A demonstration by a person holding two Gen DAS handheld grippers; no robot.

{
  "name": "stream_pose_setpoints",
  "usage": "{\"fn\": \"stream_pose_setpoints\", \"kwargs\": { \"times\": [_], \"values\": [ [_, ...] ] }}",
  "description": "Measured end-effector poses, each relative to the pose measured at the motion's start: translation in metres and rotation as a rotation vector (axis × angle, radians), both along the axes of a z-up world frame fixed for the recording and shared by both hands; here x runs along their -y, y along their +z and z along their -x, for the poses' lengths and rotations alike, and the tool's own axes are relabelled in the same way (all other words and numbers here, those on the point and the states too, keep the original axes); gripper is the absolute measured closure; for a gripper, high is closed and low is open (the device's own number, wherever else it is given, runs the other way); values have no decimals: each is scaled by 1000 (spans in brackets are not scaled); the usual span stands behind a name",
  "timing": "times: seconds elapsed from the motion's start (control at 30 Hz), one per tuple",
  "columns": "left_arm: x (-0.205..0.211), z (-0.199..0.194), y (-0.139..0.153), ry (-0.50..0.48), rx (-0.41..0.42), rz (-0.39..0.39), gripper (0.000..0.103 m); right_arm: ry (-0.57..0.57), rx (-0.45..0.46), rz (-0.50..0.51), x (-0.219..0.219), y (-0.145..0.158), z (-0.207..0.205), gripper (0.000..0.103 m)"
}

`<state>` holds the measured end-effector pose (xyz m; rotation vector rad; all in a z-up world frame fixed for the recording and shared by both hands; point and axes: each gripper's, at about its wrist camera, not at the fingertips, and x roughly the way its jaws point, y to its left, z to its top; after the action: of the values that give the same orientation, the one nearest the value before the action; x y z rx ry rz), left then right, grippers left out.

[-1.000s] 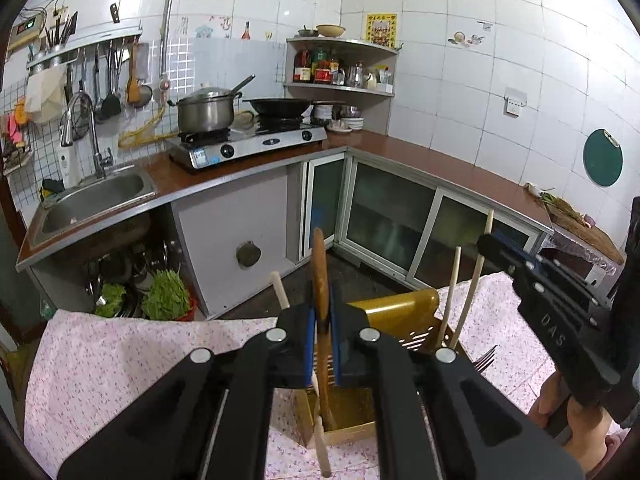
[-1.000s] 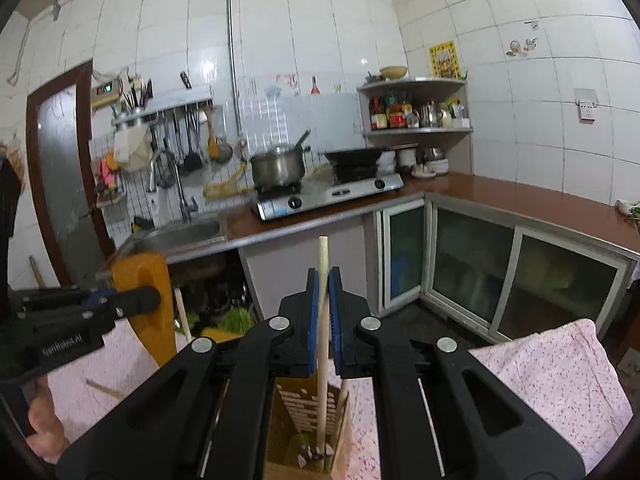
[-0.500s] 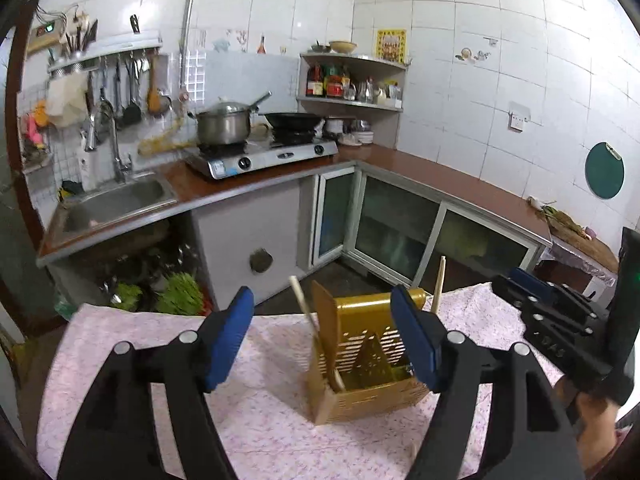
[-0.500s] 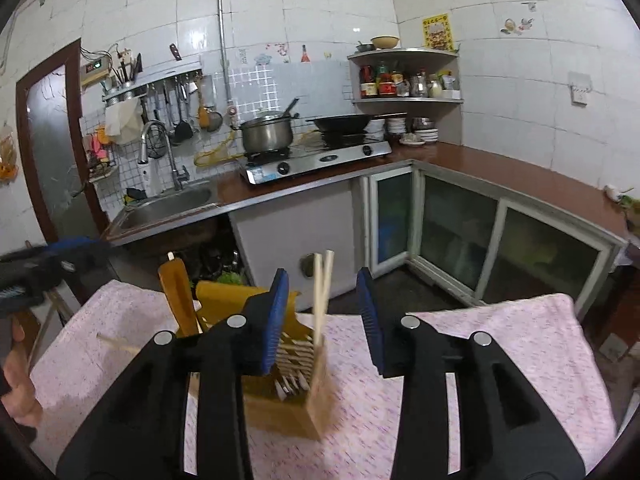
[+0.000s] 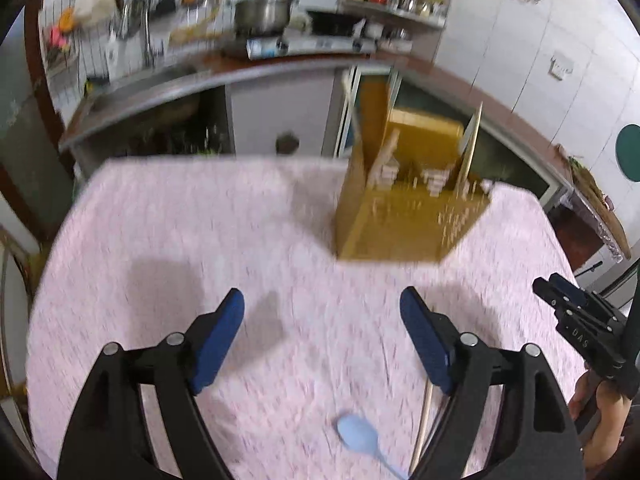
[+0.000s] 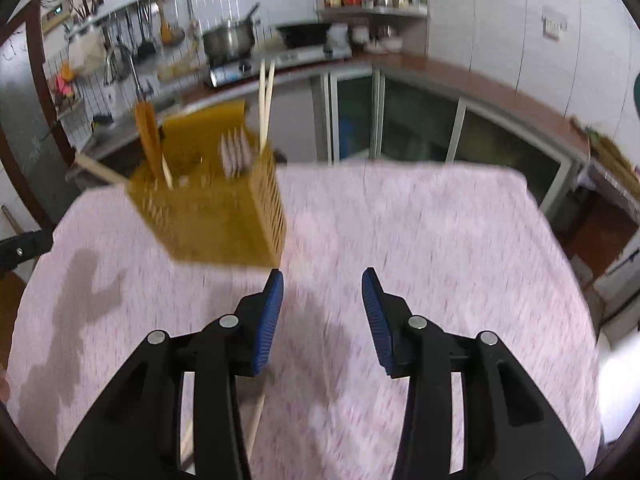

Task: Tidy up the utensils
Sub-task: 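Move both open tools down to the blue spatula and a chopstick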

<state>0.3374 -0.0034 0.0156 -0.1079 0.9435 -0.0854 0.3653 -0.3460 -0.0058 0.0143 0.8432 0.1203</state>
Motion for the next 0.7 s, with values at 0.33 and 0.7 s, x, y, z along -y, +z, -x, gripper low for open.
{"fn": "stream_pose_setpoints", "kwargs": {
  "times": [0.33, 0.7],
  "values": [
    [1, 32, -77, 32, -212, 84, 24, 36, -172, 19, -23, -64, 36, 62],
    [17, 50, -111, 38, -338, 162, 26, 42, -272, -29, -32, -96, 43, 62]
  ]
}}
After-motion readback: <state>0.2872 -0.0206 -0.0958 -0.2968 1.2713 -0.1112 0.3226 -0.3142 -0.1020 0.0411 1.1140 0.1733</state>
